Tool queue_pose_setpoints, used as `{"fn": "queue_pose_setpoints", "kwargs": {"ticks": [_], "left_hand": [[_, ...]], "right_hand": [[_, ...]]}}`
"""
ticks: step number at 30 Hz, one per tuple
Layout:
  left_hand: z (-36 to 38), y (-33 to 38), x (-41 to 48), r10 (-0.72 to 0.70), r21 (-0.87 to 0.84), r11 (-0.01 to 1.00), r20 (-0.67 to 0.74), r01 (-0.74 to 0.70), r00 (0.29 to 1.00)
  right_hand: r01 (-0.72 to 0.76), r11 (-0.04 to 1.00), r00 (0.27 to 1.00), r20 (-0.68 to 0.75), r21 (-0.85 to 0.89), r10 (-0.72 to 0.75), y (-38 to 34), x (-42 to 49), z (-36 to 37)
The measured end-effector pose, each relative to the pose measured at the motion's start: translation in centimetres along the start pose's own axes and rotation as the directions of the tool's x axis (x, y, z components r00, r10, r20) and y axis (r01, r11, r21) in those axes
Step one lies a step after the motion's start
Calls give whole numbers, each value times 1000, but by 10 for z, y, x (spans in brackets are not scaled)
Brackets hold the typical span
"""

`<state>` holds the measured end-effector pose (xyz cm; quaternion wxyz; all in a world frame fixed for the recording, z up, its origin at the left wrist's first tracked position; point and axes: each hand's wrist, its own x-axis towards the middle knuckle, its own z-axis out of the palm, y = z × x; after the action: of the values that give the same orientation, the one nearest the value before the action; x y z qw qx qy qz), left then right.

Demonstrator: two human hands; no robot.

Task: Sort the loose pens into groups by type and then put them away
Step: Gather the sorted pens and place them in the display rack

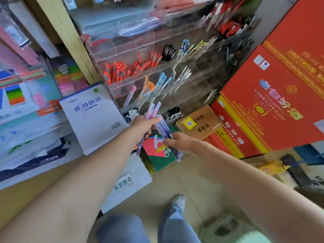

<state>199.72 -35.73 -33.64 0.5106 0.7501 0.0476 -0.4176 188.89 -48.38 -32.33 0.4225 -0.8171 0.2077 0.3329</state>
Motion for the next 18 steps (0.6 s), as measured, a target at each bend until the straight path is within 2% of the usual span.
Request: {"fn": "queue_pose_setpoints", "kwargs": {"ticks": [5, 8, 13, 18], "left_hand": [[35, 32, 21, -4, -51, 999, -67, 1, 998], [38, 44, 32, -11, -70, 998, -106, 4, 994], [38, 61, 53, 21, 12, 1000, -65, -20, 998], [44, 79, 78, 39, 43, 998, -47, -36, 998]], "right_hand": [[46, 989, 994, 109, -140, -30, 11, 19, -65], [53, 990, 985, 171, -132, -30, 6, 35, -86], [-21, 998, 956, 291, -65, 39, -1, 59, -105], [-55, 998, 973, 224, 23, 48, 5, 79, -124]]}}
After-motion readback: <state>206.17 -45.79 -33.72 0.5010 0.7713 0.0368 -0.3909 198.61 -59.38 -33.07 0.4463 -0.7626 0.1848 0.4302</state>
